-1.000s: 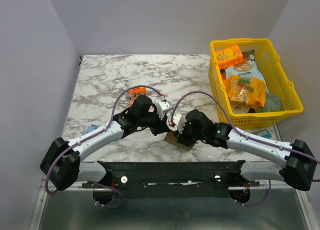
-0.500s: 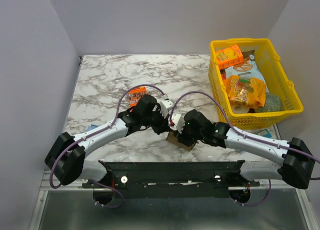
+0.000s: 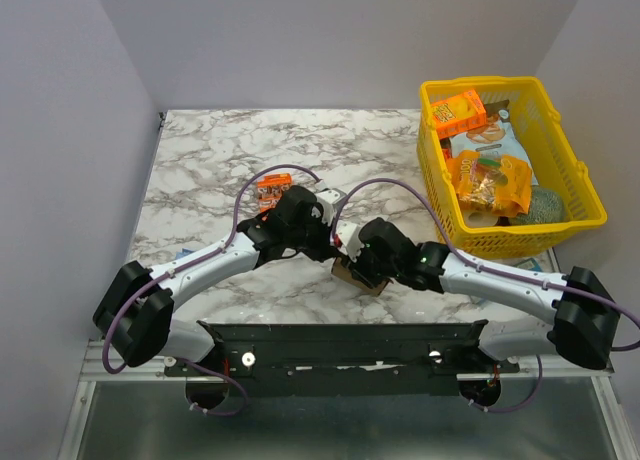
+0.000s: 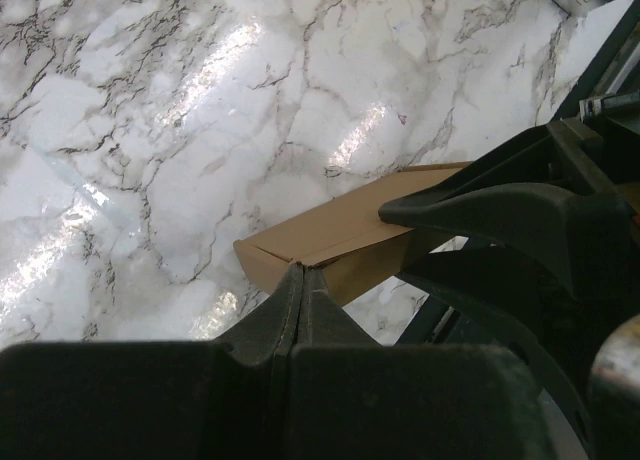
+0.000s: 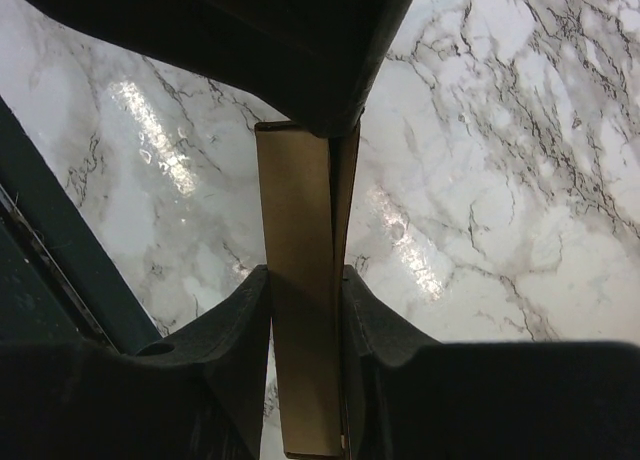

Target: Fold the paper box

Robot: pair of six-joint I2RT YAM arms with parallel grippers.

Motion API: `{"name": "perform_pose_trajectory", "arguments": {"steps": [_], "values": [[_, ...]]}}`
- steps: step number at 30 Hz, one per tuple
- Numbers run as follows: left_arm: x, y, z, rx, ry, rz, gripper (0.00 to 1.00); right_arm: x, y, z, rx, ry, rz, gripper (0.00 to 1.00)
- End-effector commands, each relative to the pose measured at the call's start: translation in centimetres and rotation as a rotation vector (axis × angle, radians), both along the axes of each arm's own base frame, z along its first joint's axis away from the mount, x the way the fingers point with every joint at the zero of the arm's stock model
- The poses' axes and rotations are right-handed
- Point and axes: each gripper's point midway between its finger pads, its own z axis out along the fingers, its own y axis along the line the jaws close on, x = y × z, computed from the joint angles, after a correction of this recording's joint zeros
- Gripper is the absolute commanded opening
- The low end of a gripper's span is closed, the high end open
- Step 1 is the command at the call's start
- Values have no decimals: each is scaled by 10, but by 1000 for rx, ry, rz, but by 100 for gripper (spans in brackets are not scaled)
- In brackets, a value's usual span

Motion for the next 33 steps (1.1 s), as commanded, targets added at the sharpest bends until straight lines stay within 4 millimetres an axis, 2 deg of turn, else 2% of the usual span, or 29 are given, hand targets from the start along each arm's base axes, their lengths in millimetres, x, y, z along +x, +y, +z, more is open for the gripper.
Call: {"name": "perform_pose_trajectory", "arguments": {"steps": [1, 4, 10, 33], "values": [[-14, -8, 7, -37, 100, 15, 0, 17, -5, -6, -44, -31, -80, 31], [-14, -11, 13, -47, 115, 15, 0, 16, -5, -9, -50, -24, -81, 32], [-19, -15, 10, -65, 165, 12, 0, 15, -7, -14, -60, -17, -84, 31], [-22, -25, 38, -185, 259, -14, 0, 15, -9, -23, -89, -10, -84, 31]]}}
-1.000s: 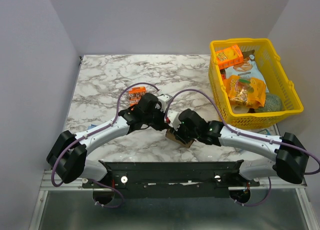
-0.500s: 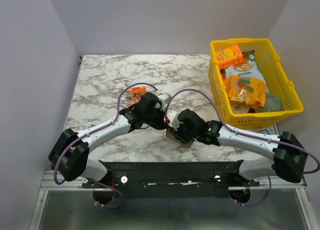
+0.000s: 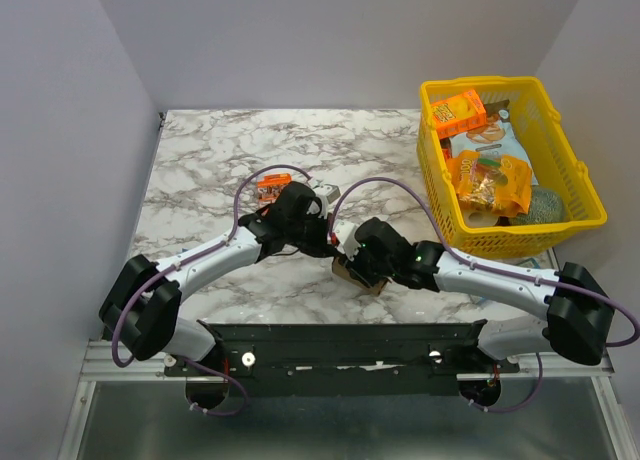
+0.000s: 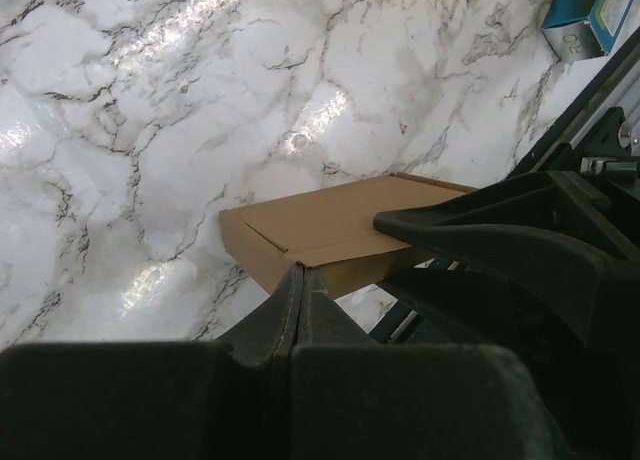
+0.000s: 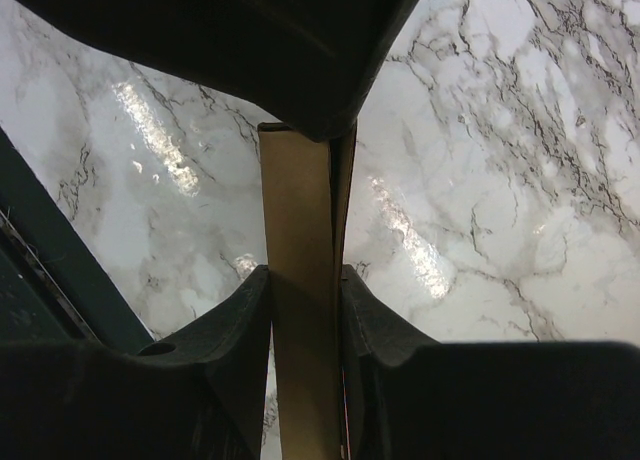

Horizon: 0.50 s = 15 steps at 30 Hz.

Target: Fold the paper box

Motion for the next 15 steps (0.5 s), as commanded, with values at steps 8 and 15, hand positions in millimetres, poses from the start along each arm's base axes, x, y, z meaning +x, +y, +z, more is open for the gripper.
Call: {"name": "perform_pose_trajectory", "arguments": {"steps": [8, 15], "values": [[-28, -25, 50, -220, 107, -136, 0, 12, -12, -15, -75, -18, -60, 31], [-23, -17, 44, -176, 58, -127, 0, 10, -13, -16, -77, -18, -60, 31]]}}
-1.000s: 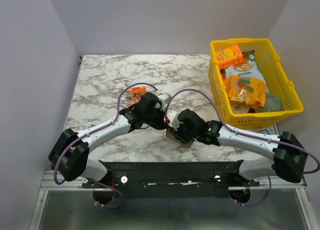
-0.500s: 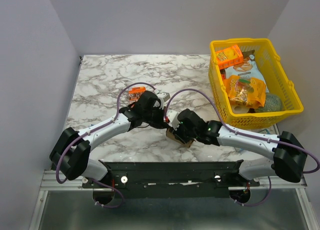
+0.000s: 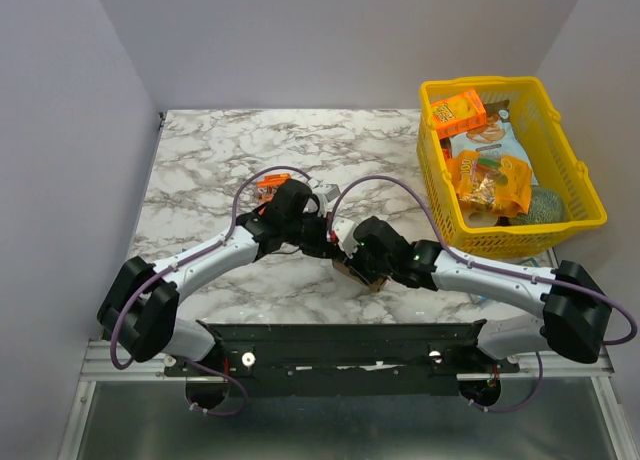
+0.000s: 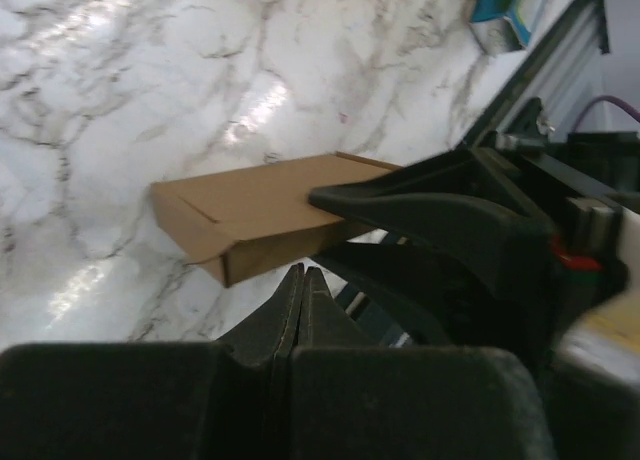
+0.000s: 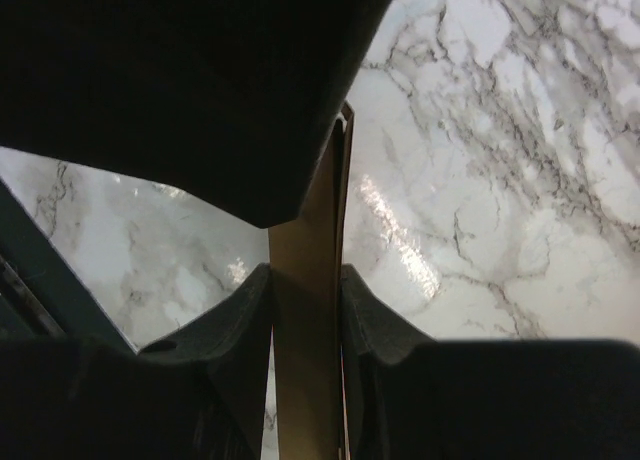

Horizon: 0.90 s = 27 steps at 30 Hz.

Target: Fold the paper box

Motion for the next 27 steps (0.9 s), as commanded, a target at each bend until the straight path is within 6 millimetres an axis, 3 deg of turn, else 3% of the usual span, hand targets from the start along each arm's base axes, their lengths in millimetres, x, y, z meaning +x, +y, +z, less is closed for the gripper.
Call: {"name": "perform_pose_trajectory", "arguments": {"steps": [1, 6, 12, 13, 14, 16, 19, 21, 24, 25, 27], "values": [[-12, -8, 27, -61, -48, -91, 0, 5, -14, -15, -69, 1, -43, 31], [-4, 9, 9, 51, -142, -92, 2, 4, -12, -12, -60, -2, -36, 31], [9, 32, -11, 164, -264, -61, 44, 1, -10, -7, -33, -1, -20, 31], [11, 36, -18, 177, -257, -46, 57, 1, -9, -4, -25, -4, -14, 31], [13, 38, -18, 178, -265, -38, 64, -2, -9, -5, -20, 3, -1, 31], [18, 41, -17, 181, -275, -26, 76, -3, -8, -4, -12, 2, 4, 31], [22, 43, -10, 165, -320, -36, 83, -7, -8, -4, -2, 11, 20, 32], [23, 39, -3, 128, -370, -68, 83, -12, -6, -2, 16, 19, 51, 32], [19, 31, 5, 76, -409, -126, 75, -21, 0, 2, 53, 38, 103, 32], [17, 30, 5, 65, -423, -145, 66, -22, 2, 2, 60, 40, 120, 32], [14, 24, 11, 22, -439, -178, 59, -27, 5, 5, 82, 51, 144, 32]]}}
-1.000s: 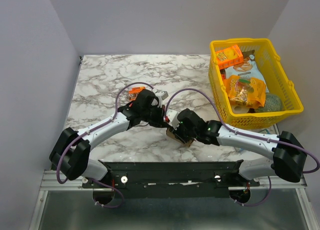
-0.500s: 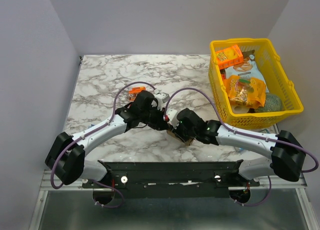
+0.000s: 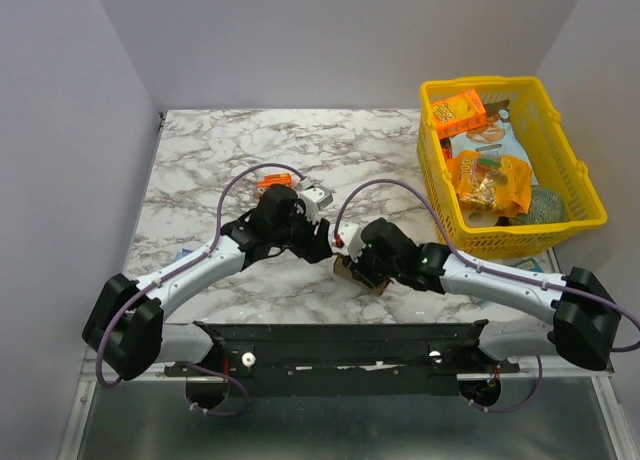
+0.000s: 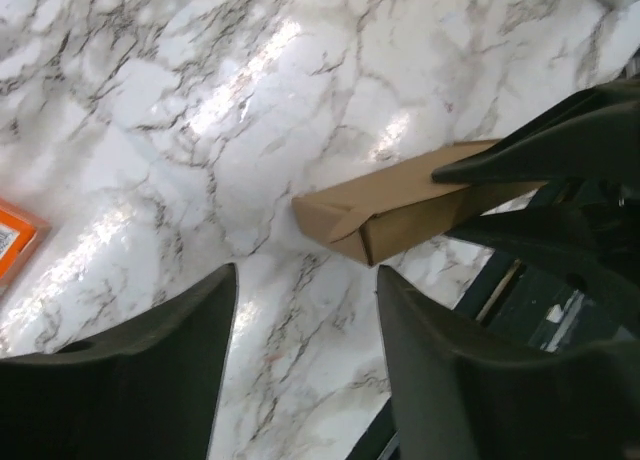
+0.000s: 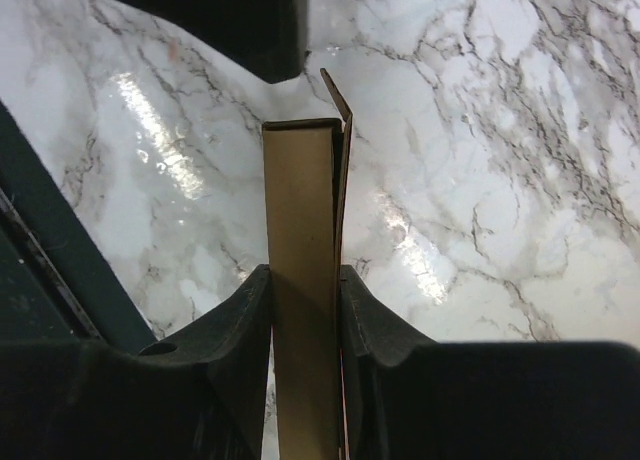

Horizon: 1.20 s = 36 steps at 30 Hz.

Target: Fold the paper box

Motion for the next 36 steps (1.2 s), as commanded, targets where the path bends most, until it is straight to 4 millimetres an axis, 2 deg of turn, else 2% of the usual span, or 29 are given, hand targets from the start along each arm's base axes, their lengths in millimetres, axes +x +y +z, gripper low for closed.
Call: {"name": "perform_pose_trajectory", "arguments": {"steps": [1, 3, 7, 15, 25, 27, 28, 33, 34, 36], "values": [[-11, -17, 18, -111, -80, -162, 58, -16, 7, 3, 50, 35, 99, 32], [-15, -20, 22, -142, -96, -188, 60, -19, 7, 4, 62, 45, 115, 32], [-25, -22, 19, -172, -82, -233, 62, -22, 8, 8, 78, 40, 141, 32], [-28, -23, 10, -162, -55, -246, 57, -23, 7, 10, 93, 35, 151, 32], [-29, -26, 3, -150, -23, -254, 36, -22, 7, 11, 95, 30, 151, 32], [-29, -27, 2, -144, -23, -255, 34, -22, 7, 10, 93, 31, 148, 32], [-30, -26, 1, -141, -21, -257, 29, -22, 7, 11, 94, 29, 149, 32], [-33, -28, -1, -138, -11, -271, 24, -21, 7, 11, 95, 27, 146, 32], [-34, -29, -2, -136, -9, -274, 19, -21, 7, 10, 92, 26, 146, 32], [-35, -30, -4, -130, -4, -277, 14, -20, 7, 10, 91, 25, 145, 32]]}}
